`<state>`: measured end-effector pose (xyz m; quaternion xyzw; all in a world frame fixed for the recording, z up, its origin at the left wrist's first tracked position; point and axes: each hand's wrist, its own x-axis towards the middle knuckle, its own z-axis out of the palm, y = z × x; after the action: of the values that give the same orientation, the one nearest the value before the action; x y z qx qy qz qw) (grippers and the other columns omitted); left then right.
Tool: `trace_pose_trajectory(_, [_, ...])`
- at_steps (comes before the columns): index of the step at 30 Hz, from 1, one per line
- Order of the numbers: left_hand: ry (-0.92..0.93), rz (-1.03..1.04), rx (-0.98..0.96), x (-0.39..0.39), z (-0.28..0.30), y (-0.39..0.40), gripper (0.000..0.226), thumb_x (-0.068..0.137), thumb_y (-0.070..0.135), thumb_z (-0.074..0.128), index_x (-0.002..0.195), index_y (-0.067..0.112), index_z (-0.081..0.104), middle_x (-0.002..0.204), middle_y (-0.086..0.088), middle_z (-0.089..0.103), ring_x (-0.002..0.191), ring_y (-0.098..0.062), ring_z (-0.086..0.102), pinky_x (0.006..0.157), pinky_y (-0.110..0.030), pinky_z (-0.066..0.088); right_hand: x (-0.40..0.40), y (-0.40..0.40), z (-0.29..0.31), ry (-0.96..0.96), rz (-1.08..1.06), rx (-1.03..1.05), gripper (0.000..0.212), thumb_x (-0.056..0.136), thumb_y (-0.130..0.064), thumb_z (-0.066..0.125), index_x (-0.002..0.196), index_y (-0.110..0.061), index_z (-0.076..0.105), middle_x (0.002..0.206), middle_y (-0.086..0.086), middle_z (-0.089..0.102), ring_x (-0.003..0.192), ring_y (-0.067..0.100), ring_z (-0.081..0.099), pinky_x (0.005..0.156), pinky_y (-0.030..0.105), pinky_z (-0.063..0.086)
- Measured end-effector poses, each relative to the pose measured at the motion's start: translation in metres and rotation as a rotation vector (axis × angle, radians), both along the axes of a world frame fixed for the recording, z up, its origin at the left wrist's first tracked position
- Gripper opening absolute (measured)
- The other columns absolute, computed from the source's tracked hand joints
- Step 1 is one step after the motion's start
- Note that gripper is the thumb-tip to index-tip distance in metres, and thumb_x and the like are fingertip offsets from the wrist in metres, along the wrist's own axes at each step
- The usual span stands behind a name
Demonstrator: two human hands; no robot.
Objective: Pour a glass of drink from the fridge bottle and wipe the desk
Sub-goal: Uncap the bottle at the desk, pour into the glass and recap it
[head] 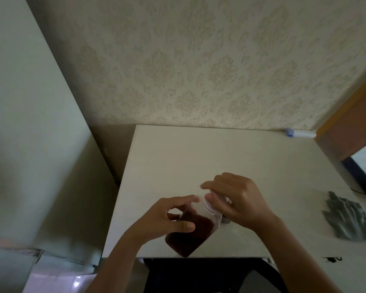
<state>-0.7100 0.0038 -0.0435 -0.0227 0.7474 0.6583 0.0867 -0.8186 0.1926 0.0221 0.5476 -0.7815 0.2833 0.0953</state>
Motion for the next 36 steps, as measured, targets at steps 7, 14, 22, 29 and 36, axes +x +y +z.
trace_pose_trajectory(7, [0.148,0.204,-0.186,0.014,-0.001,0.018,0.051,0.066,0.056,0.068,0.114,0.052,0.053,0.109,0.016,0.063,0.104,-0.006,0.059,0.089,-0.029,0.053,0.02,-0.014,0.008,-0.089,-0.35,0.137,0.038,0.084,-0.035,0.028,0.089,-0.024,0.064,0.049,-0.016,0.041,0.047,0.005,0.04,0.048,0.021,0.03])
trace_pose_trajectory(14, [0.248,0.318,-0.337,0.03,-0.007,0.036,0.053,0.067,0.061,0.065,0.115,0.064,0.044,0.101,0.021,0.06,0.1,-0.003,0.057,0.089,-0.022,0.05,0.028,-0.003,0.017,-0.186,-0.303,0.261,0.032,0.08,-0.044,0.028,0.083,-0.028,0.055,0.056,-0.006,0.052,0.052,0.011,0.047,0.049,0.024,0.035])
trace_pose_trajectory(22, [0.28,0.379,-0.379,0.047,0.007,0.068,0.049,0.064,0.066,0.061,0.108,0.073,0.04,0.097,0.03,0.057,0.095,0.0,0.057,0.083,-0.013,0.049,0.044,0.018,0.022,-0.081,-0.251,0.171,0.037,0.086,-0.033,0.029,0.09,-0.026,0.065,0.05,-0.013,0.044,0.046,0.004,0.038,0.049,0.012,0.029])
trace_pose_trajectory(29, [0.362,0.663,-0.733,0.061,0.006,0.119,0.06,0.074,0.061,0.055,0.124,0.029,0.048,0.102,0.003,0.066,0.087,-0.006,0.052,0.072,-0.001,0.035,0.051,0.034,0.017,-0.05,-0.391,0.211,0.061,0.075,-0.043,0.006,0.102,-0.027,0.059,0.06,-0.007,0.06,0.05,0.011,0.043,0.044,0.021,0.024])
trace_pose_trajectory(36, [0.377,0.8,-0.701,0.078,0.016,0.151,0.064,0.073,0.066,0.058,0.123,0.026,0.056,0.1,0.006,0.066,0.087,-0.006,0.058,0.073,-0.006,0.042,0.074,0.09,0.025,-0.29,-0.33,0.148,0.054,0.083,-0.066,0.024,0.123,-0.039,0.047,0.095,-0.019,0.058,0.088,0.002,0.053,0.075,0.023,0.038])
